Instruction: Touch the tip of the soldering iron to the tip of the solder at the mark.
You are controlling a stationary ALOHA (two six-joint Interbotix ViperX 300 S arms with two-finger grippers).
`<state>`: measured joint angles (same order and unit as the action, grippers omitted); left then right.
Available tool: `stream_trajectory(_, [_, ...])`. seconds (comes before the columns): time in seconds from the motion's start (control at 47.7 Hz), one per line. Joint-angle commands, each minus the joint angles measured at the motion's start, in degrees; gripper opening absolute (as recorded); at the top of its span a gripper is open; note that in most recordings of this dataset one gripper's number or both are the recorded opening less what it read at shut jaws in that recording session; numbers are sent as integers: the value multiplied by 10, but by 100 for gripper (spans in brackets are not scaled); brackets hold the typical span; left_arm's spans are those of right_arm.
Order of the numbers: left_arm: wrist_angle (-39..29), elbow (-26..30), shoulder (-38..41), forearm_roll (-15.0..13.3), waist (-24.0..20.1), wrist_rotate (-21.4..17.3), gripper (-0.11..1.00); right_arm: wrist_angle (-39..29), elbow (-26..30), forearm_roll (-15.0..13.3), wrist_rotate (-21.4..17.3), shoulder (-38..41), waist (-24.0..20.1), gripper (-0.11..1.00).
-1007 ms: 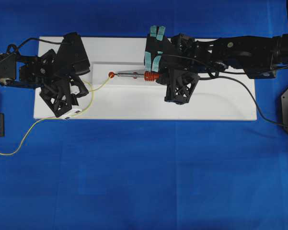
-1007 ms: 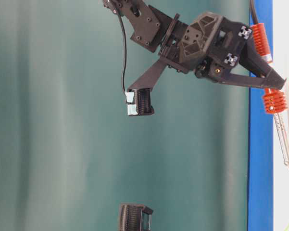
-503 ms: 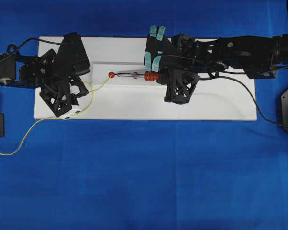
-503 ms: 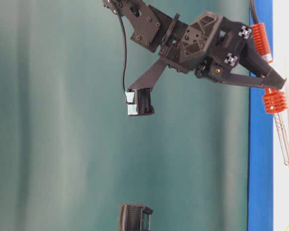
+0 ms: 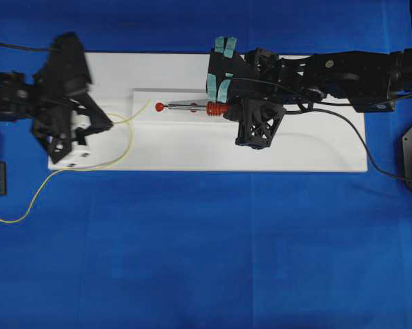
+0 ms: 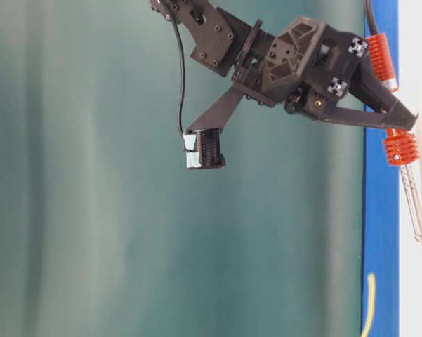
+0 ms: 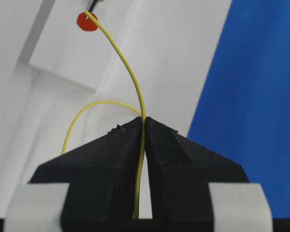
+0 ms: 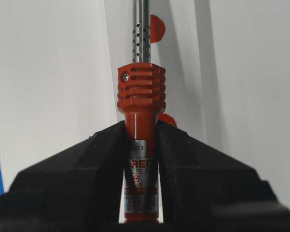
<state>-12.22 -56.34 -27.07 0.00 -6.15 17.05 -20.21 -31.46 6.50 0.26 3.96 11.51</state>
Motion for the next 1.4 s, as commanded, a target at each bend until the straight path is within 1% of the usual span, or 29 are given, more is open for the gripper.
stream_trajectory(0.0, [6,-7,-35,1,1,1,1,3,13,-1,-1,-7,-1,6])
stream_trajectory(0.147, [8,-25,-63,1,1,2,1,4,14,-1,-1,-7,0,6])
stream_trajectory(0.294, [8,-28,-69,1,1,2,1,3,15,-5,-1,-12,0,6])
stream_trajectory(0.461, [7,-28,-69,1,1,2,1,3,8,-21,-3,-50,-1,6])
stream_trajectory(0.608, [5,-29,-70,1,1,3,1,3,-20,-33,-3,-101,3,6])
stream_trajectory(0.923, [4,-35,-81,1,1,3,1,5,-97,-33,-6,-185,14,6])
stream_trajectory(1.09, [4,-34,-80,1,1,3,1,6,-108,-33,-7,-196,14,6])
stream_trajectory(1.195, [8,-32,-76,1,1,11,1,7,-108,-33,-7,-196,14,6])
stream_trajectory(1.384, [29,-18,-48,1,1,20,1,11,-108,-33,-7,-196,14,6])
